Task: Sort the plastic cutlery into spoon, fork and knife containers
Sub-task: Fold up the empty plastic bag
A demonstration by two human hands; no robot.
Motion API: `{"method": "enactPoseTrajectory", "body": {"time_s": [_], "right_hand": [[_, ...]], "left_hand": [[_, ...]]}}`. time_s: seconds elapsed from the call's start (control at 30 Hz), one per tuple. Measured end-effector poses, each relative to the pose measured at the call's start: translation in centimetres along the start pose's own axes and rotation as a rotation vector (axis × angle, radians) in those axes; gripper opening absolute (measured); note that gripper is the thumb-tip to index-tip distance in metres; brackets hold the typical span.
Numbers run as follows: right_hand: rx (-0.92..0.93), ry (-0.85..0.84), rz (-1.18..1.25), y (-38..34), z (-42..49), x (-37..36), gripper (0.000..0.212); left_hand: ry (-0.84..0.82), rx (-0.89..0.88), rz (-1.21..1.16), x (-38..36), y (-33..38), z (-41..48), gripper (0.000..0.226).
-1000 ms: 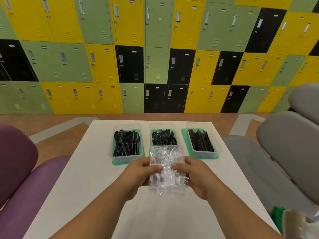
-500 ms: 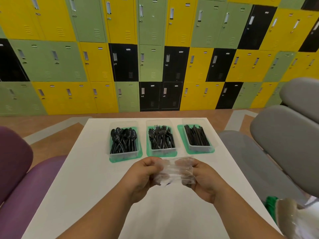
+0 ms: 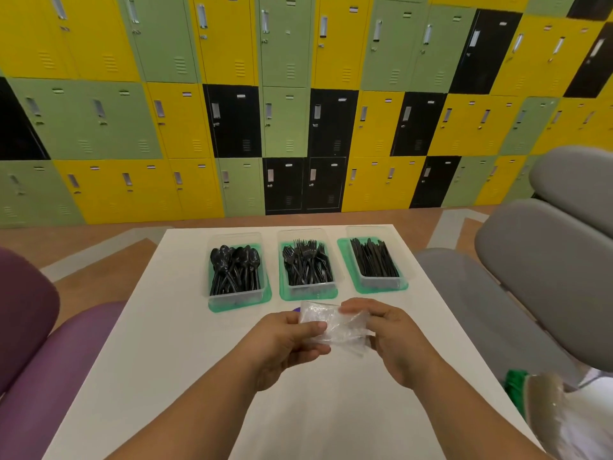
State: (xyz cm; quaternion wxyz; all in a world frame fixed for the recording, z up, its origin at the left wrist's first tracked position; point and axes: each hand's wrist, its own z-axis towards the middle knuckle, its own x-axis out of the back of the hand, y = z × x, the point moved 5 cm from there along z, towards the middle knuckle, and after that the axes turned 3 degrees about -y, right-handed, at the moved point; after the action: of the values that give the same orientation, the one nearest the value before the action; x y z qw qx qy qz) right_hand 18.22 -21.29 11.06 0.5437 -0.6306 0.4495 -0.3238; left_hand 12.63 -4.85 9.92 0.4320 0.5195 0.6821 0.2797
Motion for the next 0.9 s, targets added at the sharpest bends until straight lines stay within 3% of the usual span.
{"method": "enactPoseTrajectory", "body": {"time_s": [0.07, 0.17, 0.4, 0.9], "right_hand": [[-0.089, -0.013, 0.133, 0.4, -0.6, 0.1, 0.025], [-0.241, -0.073, 0.109, 1.5, -1.5, 0.3, 0.045], [-0.226, 0.011, -0.022, 1.7, -2.6, 3.7, 0.022], [-0.346, 0.202, -0.084, 8.2, -8.3, 21.0, 0.012]], "left_hand": [[0.035, -0.055, 0.036, -0.2, 0.1, 0.0, 0.026], [0.062, -0.107, 0.106, -0.9, -0.1, -0.1, 0.021], [0.061, -0.099, 0.138, -3.6, -1.6, 0.7, 0.026], [-0.040, 0.097, 0.237, -17.1, -9.7, 6.4, 0.028]]}}
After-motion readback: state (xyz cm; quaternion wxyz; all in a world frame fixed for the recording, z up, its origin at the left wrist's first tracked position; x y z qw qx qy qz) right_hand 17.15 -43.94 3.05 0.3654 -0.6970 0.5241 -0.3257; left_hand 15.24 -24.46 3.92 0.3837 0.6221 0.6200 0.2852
